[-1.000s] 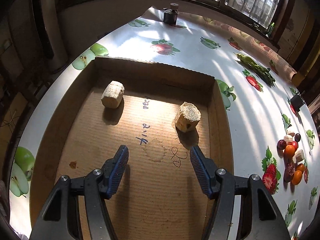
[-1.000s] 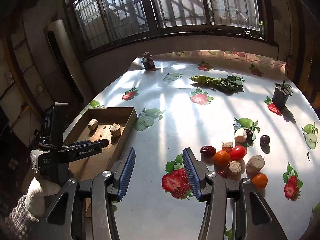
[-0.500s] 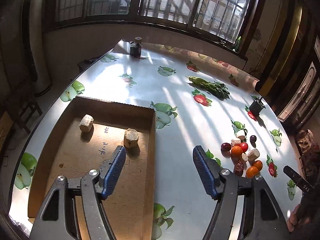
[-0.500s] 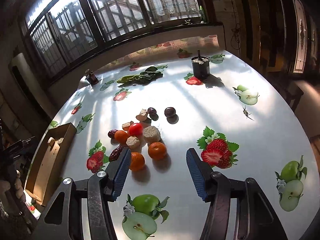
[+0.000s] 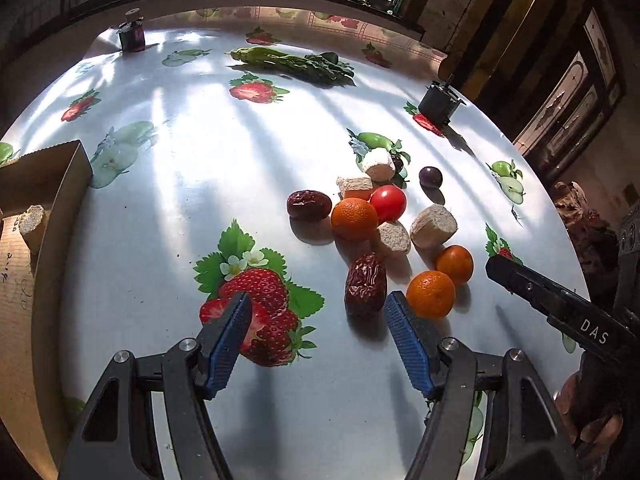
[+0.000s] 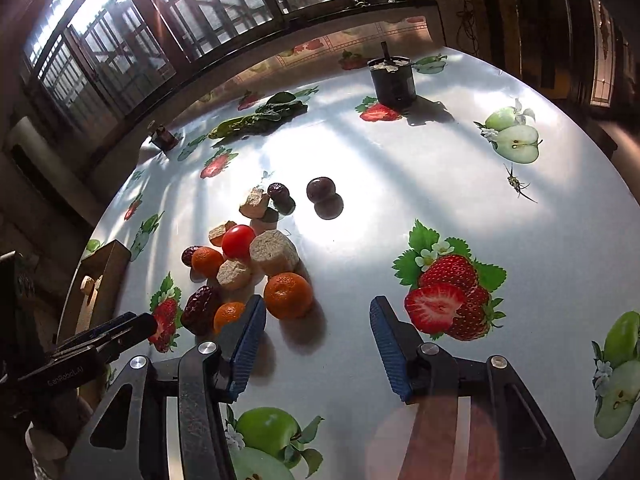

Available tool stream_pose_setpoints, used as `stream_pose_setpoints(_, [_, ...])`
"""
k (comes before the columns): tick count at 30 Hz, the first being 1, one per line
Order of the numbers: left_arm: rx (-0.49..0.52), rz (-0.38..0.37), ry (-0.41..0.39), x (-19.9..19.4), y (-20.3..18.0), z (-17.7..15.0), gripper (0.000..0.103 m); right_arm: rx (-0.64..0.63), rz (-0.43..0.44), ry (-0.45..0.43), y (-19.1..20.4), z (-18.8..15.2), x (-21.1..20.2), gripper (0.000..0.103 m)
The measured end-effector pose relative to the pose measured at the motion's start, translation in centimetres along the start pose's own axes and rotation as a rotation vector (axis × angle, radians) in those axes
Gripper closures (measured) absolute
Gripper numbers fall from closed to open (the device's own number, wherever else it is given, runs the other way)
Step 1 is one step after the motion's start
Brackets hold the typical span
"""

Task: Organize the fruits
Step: 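Grasp a red date with the left gripper while the right gripper grasps an orange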

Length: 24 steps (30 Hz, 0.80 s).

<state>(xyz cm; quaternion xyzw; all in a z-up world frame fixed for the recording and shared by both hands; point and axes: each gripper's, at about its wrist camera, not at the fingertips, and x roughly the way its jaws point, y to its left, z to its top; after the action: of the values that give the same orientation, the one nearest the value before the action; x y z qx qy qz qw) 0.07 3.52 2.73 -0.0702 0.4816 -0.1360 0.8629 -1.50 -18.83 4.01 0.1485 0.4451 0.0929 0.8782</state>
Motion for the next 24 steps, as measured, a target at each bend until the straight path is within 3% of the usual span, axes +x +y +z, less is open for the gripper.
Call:
stream_pose_setpoints(4, [0.029, -0.014, 0.003, 1.3, -0.8, 0.3, 0.049, 0.007, 0.015, 0.016, 0.2, 0.5, 1.8, 0.062])
stream_pose_setpoints(8, [0.035, -0.036, 0.007, 2.2, -0.9, 0.6, 0.058, 0.049, 0.068, 0.034, -0.2, 0.7, 3.1, 0.062])
stream_pose_setpoints(16, [0.107, -0.016, -0.046, 2.4, -1.9, 0.1, 0.058, 0.042, 0.096, 0.042, 0.1, 0.5, 4.1, 0.062])
stream_pose_setpoints(21, [0.111, -0.024, -0.076, 2.3, -1.7, -0.3, 0.058, -0.011, 0.05, 0.026, 1.0, 0.2, 4.1, 0.062])
stream_pose_setpoints(24, [0.115, -0.025, -0.083, 2.3, -1.7, -0.4, 0.077, -0.059, 0.002, 0.009, 1.9, -0.2, 4.1, 0.062])
